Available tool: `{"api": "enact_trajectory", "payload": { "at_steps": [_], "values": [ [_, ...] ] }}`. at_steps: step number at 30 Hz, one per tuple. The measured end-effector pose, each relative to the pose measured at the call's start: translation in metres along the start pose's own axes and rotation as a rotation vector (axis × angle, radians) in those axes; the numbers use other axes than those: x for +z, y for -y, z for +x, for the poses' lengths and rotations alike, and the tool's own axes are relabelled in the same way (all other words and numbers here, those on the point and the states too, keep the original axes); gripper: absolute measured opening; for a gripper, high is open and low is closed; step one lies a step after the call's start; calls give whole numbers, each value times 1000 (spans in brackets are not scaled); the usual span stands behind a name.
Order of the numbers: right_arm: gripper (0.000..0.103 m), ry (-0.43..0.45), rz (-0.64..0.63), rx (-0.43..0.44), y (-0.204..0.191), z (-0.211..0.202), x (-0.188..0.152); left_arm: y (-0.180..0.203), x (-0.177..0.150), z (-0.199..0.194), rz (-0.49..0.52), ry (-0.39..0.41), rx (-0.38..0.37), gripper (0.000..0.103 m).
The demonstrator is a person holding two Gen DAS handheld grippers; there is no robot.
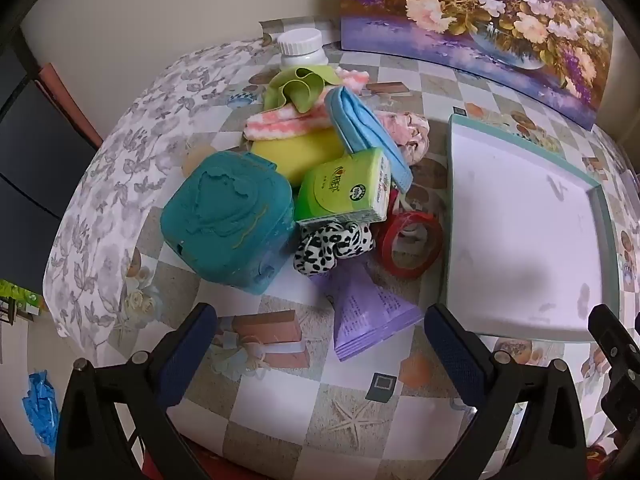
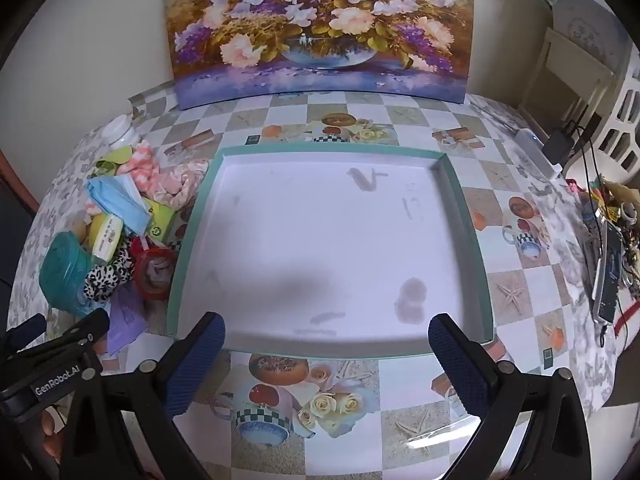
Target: Organize soft objects
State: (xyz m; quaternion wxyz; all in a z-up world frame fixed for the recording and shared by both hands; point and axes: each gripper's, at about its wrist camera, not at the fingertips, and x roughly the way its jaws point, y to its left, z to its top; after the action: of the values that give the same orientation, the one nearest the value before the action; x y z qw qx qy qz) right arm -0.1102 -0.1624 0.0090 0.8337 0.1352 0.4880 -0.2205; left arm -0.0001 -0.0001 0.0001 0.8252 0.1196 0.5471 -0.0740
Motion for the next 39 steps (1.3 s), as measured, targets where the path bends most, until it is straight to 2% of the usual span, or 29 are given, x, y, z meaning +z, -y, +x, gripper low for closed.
{"api": "enact_trajectory", "payload": {
  "at_steps": [39],
  "values": [
    [103, 2, -2, -12, -3, -2, 0, -9, 0, 10, -35, -49, -14, 103]
  ]
}}
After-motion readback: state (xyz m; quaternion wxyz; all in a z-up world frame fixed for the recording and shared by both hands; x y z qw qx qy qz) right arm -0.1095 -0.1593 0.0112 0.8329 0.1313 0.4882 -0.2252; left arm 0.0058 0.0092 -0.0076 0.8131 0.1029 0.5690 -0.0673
